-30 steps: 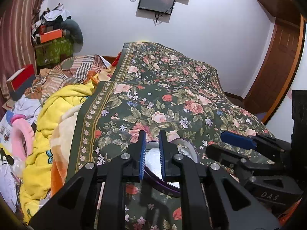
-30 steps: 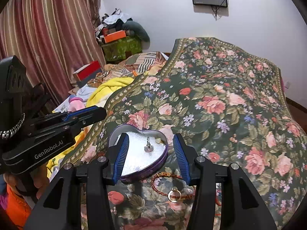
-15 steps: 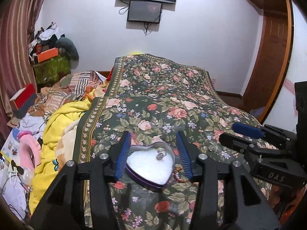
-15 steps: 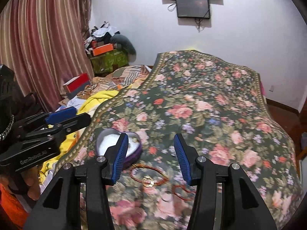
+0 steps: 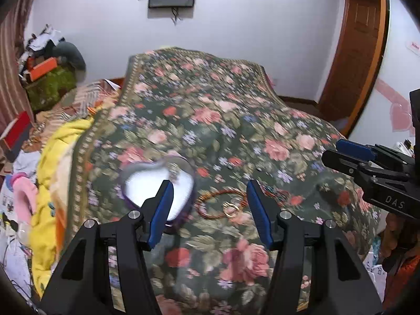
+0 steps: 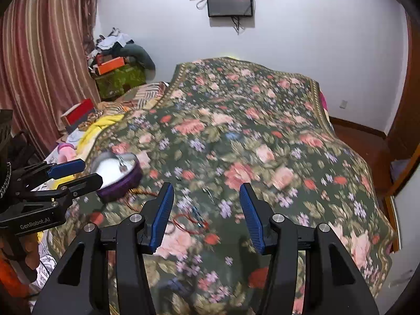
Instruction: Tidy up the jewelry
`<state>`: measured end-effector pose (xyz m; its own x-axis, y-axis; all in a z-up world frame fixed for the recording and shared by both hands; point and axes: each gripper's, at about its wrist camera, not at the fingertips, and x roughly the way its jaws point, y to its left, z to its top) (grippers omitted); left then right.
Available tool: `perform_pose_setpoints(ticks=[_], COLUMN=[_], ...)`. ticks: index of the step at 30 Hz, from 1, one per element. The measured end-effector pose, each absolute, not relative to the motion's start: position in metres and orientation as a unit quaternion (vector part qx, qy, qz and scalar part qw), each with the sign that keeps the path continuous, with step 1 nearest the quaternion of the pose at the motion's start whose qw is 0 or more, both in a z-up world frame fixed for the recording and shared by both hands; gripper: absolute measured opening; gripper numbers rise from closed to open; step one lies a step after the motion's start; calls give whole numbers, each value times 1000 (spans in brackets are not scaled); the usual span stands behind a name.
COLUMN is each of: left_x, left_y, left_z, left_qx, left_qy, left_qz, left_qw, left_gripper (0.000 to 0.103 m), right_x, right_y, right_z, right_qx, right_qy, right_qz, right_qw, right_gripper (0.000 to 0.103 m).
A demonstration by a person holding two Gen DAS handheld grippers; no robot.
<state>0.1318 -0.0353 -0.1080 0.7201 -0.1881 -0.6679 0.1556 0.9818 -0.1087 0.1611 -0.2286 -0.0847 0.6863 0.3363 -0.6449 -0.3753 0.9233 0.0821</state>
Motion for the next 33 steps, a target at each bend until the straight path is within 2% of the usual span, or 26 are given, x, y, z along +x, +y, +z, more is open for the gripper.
perform_pose_setpoints(ticks=[11, 13, 15, 18, 33], left_x=[137, 138, 141, 147, 172], left_y=[-70, -72, -74, -73, -66], left_z=[-150, -158, -165, -173, -187], left_qx=[0, -1, -4, -12, -15], left_qy=[418, 428, 439, 452, 460], left_qz=[-137, -144, -149, -154, -137], left_qw=[898, 892, 886, 879, 877], left_gripper=[56, 49, 37, 30, 29], right_x=[157, 158, 158, 158, 166], right_y=[-238, -237, -236, -234, -225], right_z=[-114, -120, -124, -130, -150], right_qx=[-32, -32, -31, -31, -30], right_qy=[386, 394, 401, 409, 447], right_qz=[199, 201, 205, 208, 227], right_qw=[900, 896, 892, 888, 865], right_gripper=[48, 48, 48, 48, 48])
